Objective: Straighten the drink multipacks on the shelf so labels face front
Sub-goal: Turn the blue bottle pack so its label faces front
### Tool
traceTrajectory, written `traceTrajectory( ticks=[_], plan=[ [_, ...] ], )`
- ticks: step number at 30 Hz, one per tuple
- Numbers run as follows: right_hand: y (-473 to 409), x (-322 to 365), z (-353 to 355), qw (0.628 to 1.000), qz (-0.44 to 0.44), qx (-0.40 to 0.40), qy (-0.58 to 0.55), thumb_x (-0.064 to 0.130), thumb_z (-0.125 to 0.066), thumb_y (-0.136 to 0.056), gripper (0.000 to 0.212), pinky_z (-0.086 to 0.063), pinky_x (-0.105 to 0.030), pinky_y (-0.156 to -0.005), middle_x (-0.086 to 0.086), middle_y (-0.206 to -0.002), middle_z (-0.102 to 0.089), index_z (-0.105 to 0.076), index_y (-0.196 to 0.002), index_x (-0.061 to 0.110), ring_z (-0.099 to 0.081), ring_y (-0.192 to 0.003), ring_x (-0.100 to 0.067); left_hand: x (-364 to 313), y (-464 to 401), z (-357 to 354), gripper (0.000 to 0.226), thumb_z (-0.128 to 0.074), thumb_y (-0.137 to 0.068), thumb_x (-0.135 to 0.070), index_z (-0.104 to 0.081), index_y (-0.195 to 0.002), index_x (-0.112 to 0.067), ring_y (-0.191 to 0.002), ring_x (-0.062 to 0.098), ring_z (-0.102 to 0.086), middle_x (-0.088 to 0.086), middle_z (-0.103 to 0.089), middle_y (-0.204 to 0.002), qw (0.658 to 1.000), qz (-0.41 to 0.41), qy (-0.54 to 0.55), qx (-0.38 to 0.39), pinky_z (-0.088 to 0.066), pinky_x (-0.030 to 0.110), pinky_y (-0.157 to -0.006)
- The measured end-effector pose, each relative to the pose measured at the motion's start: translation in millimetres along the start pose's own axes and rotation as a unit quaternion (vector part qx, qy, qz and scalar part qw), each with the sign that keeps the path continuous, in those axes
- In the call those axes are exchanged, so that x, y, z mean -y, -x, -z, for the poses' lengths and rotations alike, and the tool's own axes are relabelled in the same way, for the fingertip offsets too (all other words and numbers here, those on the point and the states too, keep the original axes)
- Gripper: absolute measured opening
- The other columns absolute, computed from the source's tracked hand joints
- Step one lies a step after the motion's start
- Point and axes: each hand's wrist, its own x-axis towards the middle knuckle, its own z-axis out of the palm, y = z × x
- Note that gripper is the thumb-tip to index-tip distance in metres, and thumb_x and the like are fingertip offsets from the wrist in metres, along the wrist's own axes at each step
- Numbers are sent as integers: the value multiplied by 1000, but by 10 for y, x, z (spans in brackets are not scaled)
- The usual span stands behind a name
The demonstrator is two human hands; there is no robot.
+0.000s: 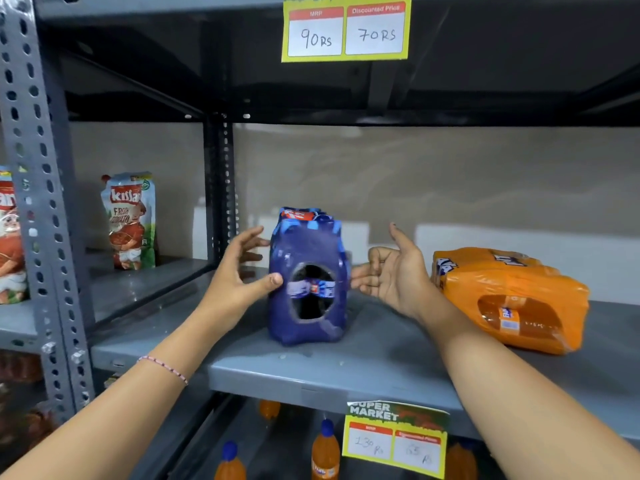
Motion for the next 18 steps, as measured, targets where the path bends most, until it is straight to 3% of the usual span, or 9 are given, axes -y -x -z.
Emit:
traceTrajectory(
  ticks=[1,3,5,7,9,11,14,16,18],
  plan=[
    [10,-12,-17,1000,-5,12,16,63,-37,-95,75,-49,-28,-54,-20,-58,-72,-53,-47,7,-69,-49,-31,-1,21,16,98,-85,-64,-50,-41,-148,-25,-132,19,-54,5,-54,-144,1000,-22,-3,8,-44,37,-106],
    [9,-31,-53,999,4,-1,40,61,-40,-96,69,-50,-28,-56,-18,-66,-75,-59,-56,8,-73,-56,-29,16,36,46,92,-81,-67,-42,-38,-147,-25,-135,14,-50,1,-49,-147,998,-62,1,-5,-43,31,-108],
    [-20,-47,-35,997,29,-42,55,57,-42,-97,59,-50,-29,-58,-13,-76,-79,-62,-69,9,-73,-65,-25,-44,38,32,80,-67,-68,-30,-37,-142,-19,-124,-5,-53,-7,-50,-138,994,-101,0,-48,-44,16,-100],
    [-66,-58,12,992,58,-88,65,52,-44,-98,50,-48,-31,-63,-8,-87,-77,-64,-77,11,-69,-79,-23,-47,20,50,70,-61,-68,-26,-39,-135,-19,-111,-13,-55,-17,-49,-128,988,-111,12,-108,-45,8,-91],
    [-109,-81,54,987,72,-117,77,48,-47,-99,41,-47,-34,-69,-5,-95,-72,-65,-83,15,-64,-92,-23,-17,-17,118,59,-62,-70,-22,-44,-125,-30,-108,-7,-53,-19,-48,-124,979,-74,29,-186,-44,4,-84],
    [-131,-102,67,986,68,-122,92,46,-51,-98,31,-47,-34,-72,-3,-102,-69,-64,-90,18,-62,-99,-21,9,-56,170,44,-64,-78,-14,-48,-114,-34,-101,2,-52,-14,-51,-118,963,-21,43,-265,-46,9,-81],
    [-99,-108,18,989,42,-100,104,43,-54,-97,26,-49,-35,-76,-8,-100,-70,-62,-96,19,-66,-90,-21,60,-118,235,22,-69,-91,-12,-54,-90,-28,-86,14,-57,-4,-60,-93,929,90,44,-356,-49,18,-72],
    [-62,-116,-57,990,32,-70,119,44,-56,-96,29,-52,-37,-77,-12,-89,-71,-61,-94,16,-68,-78,-23,127,-155,274,18,-63,-98,-27,-61,-81,-22,-90,22,-62,8,-69,-94,920,191,41,-339,-51,28,-75],
    [-30,-143,-124,984,35,-44,167,55,-62,-87,43,-55,-36,-73,-11,-85,-73,-64,-94,12,-69,-72,-23,90,-148,248,46,-49,-98,-53,-70,-91,-12,-97,26,-66,12,-72,-108,922,250,46,-292,-51,35,-83]
  ],
)
